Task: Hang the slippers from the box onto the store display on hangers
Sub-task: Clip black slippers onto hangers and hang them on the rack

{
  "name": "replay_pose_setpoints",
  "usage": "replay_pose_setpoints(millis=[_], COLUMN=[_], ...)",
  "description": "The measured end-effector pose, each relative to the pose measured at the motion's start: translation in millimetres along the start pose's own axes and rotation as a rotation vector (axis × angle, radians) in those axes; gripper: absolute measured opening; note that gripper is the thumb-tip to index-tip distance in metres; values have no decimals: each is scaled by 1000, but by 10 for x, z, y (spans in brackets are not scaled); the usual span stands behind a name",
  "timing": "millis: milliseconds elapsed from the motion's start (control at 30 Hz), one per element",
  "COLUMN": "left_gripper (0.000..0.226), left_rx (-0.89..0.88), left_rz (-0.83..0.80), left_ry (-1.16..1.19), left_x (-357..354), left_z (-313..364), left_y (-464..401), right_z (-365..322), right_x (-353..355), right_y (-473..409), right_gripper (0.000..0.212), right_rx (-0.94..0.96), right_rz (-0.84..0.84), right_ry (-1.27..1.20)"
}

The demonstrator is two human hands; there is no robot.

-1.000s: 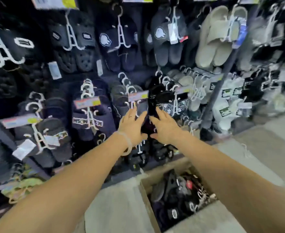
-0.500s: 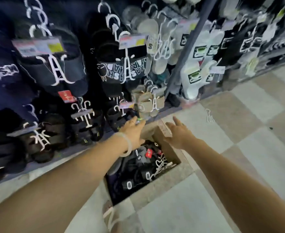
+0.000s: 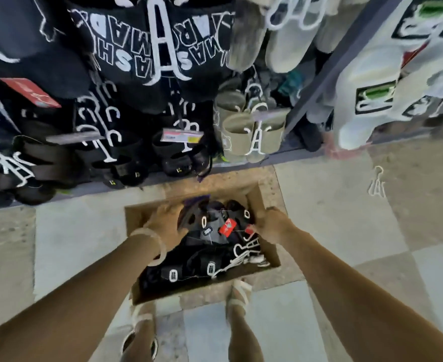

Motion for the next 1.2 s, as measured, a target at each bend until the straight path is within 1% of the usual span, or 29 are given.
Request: replay_pose_setpoints(millis=[67, 167, 300, 433, 533, 633, 733, 833, 900, 967, 1067, 1133, 1200], left_gripper=[64, 62, 59, 60, 57, 52, 46, 45, 43, 39, 36, 43, 56], left_rx=[100, 176, 233, 297, 287, 260, 243, 257, 282, 340, 486, 593, 685], left_rz=[-36, -88, -133, -161, -188, -203, -161, -184, -168, -115, 66, 166, 136], left_ry=[99, 200, 228, 224, 220, 215, 242, 263, 271, 289, 241, 209, 233], left_x=[-286, -811, -1560, -2157, -2521, -2840, -3089, -3235, -3271, -3245, -3163, -3127, -3107], left_z=[35, 57, -70, -328, -472, -523, -531, -499, -484, -475, -509, -571, -662], left_y=[-204, -518, -965, -1471, -1752, -1898, -1961, -1970, -1988, -2013, -2053, -2082, -2124], right_z=[241, 541, 784, 906, 977, 1095, 1239, 1361, 1397, 1419, 1404, 1345, 1270], right_x=[-52, -355, -1119, -1903, -2366, -2717, -2889, -2881, -2779, -2606, -2350, -2244, -2259], right_y=[-246, -561, -995, -1457, -1748, -1942, -2050, -2111, -2133, -2140, -2191, -2272, -2366], right_gripper=[33, 33, 42, 41, 38, 44, 40, 35, 30, 22, 14, 14, 13], right_rx=[-8, 29, 38, 60, 107, 144, 176, 283, 352, 366, 239, 156, 66], right_rz=[-10, -81, -286, -403, -392, -346, -351, -336, -309, -273, -250, -191, -211], right_ry=[11, 30, 104, 136, 278, 436, 567, 626, 534, 337, -102, -322, -440])
Point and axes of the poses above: each hand's wrist, its own y-axis away from the middle knuckle, its own x-axis out of the back of the hand, z = x × y, the point moved 1 cm from there along -y, towards the middle knuckle, and after that the axes turned 10 degrees about x, right-handed, at the moved point
